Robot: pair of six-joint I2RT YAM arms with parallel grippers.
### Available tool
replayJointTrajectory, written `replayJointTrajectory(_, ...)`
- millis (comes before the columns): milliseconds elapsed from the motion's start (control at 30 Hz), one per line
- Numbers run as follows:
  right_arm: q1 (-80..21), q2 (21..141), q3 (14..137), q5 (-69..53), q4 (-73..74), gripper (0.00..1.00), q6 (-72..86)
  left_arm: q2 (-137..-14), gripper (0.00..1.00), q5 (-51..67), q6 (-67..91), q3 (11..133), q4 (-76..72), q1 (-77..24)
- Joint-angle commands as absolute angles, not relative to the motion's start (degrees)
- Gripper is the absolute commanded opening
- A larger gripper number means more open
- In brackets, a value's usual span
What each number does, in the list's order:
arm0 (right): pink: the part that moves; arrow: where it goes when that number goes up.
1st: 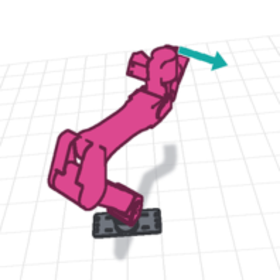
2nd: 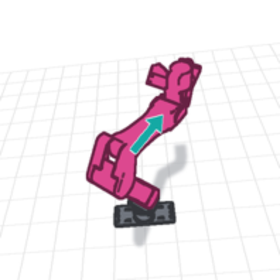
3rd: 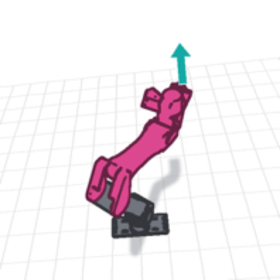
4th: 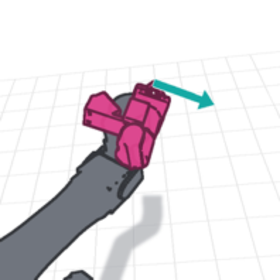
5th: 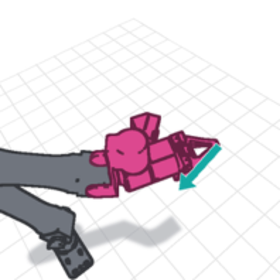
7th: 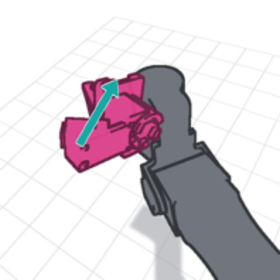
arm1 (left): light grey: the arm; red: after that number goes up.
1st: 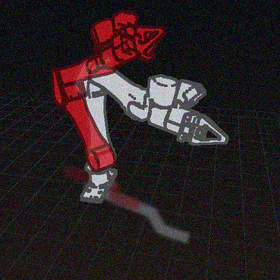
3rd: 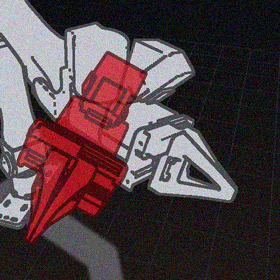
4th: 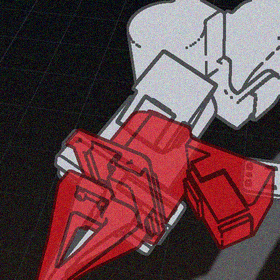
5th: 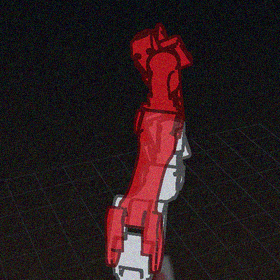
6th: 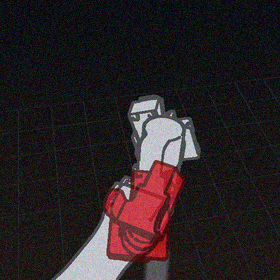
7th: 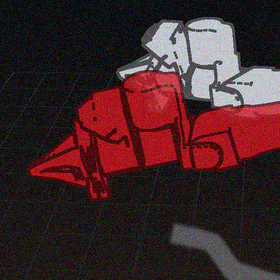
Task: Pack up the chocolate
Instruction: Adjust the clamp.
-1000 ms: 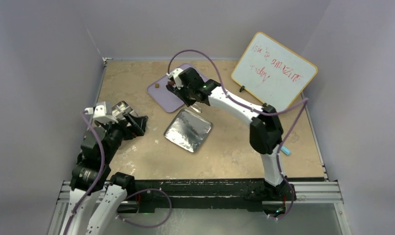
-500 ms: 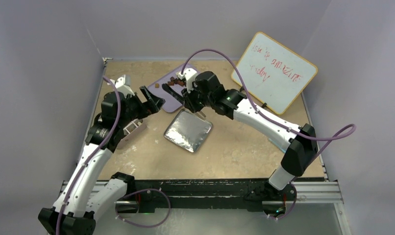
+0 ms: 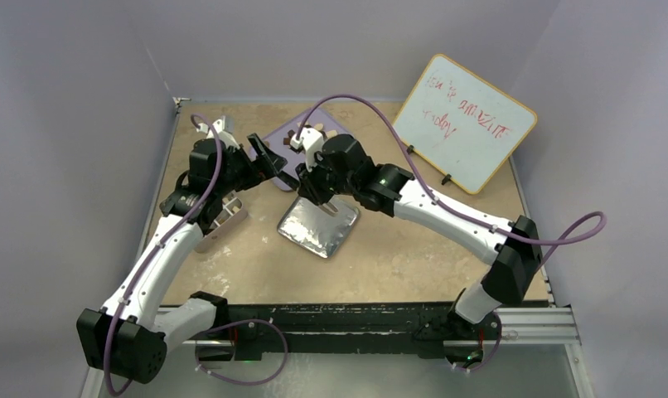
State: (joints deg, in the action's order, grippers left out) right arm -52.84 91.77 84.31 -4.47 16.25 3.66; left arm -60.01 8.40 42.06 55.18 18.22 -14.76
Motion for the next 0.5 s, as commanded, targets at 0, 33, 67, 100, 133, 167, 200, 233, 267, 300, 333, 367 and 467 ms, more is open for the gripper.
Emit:
replayJointTrajectory(0,-53.89,86.64,83.1,-3.27,11.75,0.23,5.77,-60.49,0.91,3.3,38.71,57.44,20.89,-14.94)
replayJointTrajectory(33,-54.05,85.91,82.31,-2.87,11.15,0.24,6.2,-60.74,0.91,2.36,38.08,57.29,21.88,-14.94)
replayJointTrajectory(67,-54.21,85.11,81.71,-2.26,10.56,0.24,6.46,-60.89,0.9,1.77,37.6,57.16,22.83,-14.94)
replayJointTrajectory(100,-54.37,84.43,81.09,-1.57,10.14,0.24,6.79,-60.88,0.9,1.39,37.27,57.03,23.87,-14.94)
replayJointTrajectory(133,-54.42,83.78,80.51,-0.68,9.85,0.25,7.16,-60.91,0.9,1.46,37.05,56.82,24.55,-14.94)
replayJointTrajectory(167,-54.48,83.23,79.98,-0.24,9.46,0.25,7.42,-60.83,0.89,1.6,36.95,56.44,25.02,-14.94)
replayJointTrajectory(200,-54.49,82.82,79.43,0.3,9.03,0.25,7.46,-60.7,0.89,1.85,36.85,56.04,25.33,-14.94)
replayJointTrajectory(233,-54.49,82.58,79.19,1.1,8.63,0.25,7.54,-60.53,0.88,2.2,36.61,55.77,25.39,-14.94)
replayJointTrajectory(267,-54.49,82.58,79.18,1.48,8.54,0.25,7.54,-60.41,0.88,2.46,36.52,55.51,25.52,-14.94)
replayJointTrajectory(300,-54.49,82.95,79.44,1.79,8.64,0.25,7.55,-60.31,0.88,2.74,36.49,55.47,25.68,-14.94)
replayJointTrajectory(333,-54.47,83.48,79.81,1.98,9.11,0.25,7.48,-60.17,0.88,3.03,36.38,55.46,25.74,-14.94)
replayJointTrajectory(367,-54.45,83.98,80.41,2.16,9.65,0.25,7.39,-60.0,0.88,3.37,36.23,55.38,25.77,-14.94)
replayJointTrajectory(467,-54.49,85.34,81.45,2.8,10.8,0.24,7.0,-59.6,0.88,4.66,35.38,55.21,25.74,-14.94)
